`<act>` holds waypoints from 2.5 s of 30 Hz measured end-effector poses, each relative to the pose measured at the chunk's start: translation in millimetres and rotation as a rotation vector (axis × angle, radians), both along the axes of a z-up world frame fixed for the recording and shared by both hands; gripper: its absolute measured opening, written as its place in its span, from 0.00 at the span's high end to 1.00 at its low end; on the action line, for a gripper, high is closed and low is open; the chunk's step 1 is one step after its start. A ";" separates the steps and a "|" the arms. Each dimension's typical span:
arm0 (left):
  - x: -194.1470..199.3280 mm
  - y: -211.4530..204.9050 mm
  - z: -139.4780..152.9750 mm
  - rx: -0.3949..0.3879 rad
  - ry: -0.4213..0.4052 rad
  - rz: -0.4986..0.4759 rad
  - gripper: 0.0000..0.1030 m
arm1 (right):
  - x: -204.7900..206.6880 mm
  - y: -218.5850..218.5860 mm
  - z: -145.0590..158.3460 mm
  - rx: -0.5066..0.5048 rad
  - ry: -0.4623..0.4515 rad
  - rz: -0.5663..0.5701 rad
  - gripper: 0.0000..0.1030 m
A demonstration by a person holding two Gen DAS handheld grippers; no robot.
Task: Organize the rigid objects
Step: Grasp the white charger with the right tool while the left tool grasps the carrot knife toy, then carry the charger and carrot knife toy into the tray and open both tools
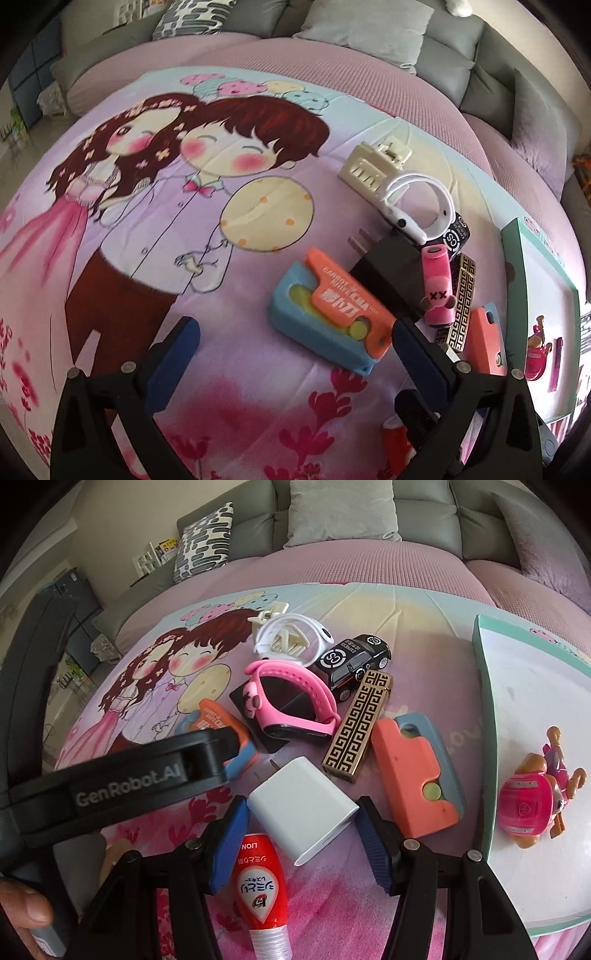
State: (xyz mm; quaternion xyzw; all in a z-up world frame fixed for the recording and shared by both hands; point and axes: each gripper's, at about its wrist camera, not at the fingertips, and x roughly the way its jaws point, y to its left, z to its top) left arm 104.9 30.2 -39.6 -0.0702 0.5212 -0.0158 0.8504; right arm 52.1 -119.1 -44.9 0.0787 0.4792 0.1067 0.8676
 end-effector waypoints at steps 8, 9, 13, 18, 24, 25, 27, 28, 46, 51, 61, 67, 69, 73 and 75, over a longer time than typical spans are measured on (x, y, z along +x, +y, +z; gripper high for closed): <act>4.2 -12.2 -6.1 0.061 0.002 -0.066 0.00 | -1.1 0.0 -0.1 -0.001 0.000 0.000 0.39; 5.0 -12.2 -6.6 0.063 -0.001 -0.065 0.00 | -0.9 0.0 -0.3 -0.002 0.001 0.001 0.39; 5.7 -6.0 -6.2 0.065 -0.017 -0.036 0.01 | -0.7 -0.1 -0.5 -0.002 0.002 0.002 0.39; 8.8 15.1 -5.4 0.040 -0.031 0.048 0.12 | -0.3 0.0 -0.9 -0.002 0.002 0.002 0.39; 12.7 27.0 -4.0 0.019 -0.059 0.095 0.26 | -0.2 -0.4 -1.2 -0.001 0.005 0.002 0.39; 10.7 27.7 -3.3 0.014 -0.066 0.098 0.29 | -0.2 -0.4 -1.2 -0.001 0.005 0.003 0.39; 12.6 28.0 -3.1 0.006 -0.076 0.101 0.30 | 0.0 -0.4 -1.3 -0.001 0.005 0.003 0.39; 13.1 28.8 -3.3 0.001 -0.081 0.104 0.31 | 0.0 -0.4 -1.3 -0.001 0.005 0.003 0.39; 7.0 38.9 12.4 -0.043 -0.118 0.110 0.31 | -5.8 -5.1 9.2 0.046 -0.021 0.003 0.40; -1.5 40.9 31.4 -0.054 -0.167 0.115 0.31 | -13.7 -6.8 28.0 0.052 -0.081 0.000 0.40; -13.2 23.2 62.8 -0.076 -0.250 0.068 0.31 | -20.5 -24.7 51.2 -0.015 -0.152 -0.077 0.40; -20.2 -7.5 76.1 -0.080 -0.284 -0.008 0.31 | -25.0 -65.1 60.7 -0.056 -0.177 -0.188 0.40; -22.5 -19.1 79.6 -0.082 -0.294 -0.037 0.31 | -28.0 -82.2 63.0 -0.067 -0.180 -0.233 0.40; -27.3 -44.7 84.6 -0.080 -0.304 -0.096 0.31 | -35.6 -118.8 66.1 -0.096 -0.173 -0.328 0.40; -31.1 -61.7 86.9 -0.080 -0.309 -0.139 0.31 | -39.9 -137.8 66.5 -0.124 -0.167 -0.381 0.40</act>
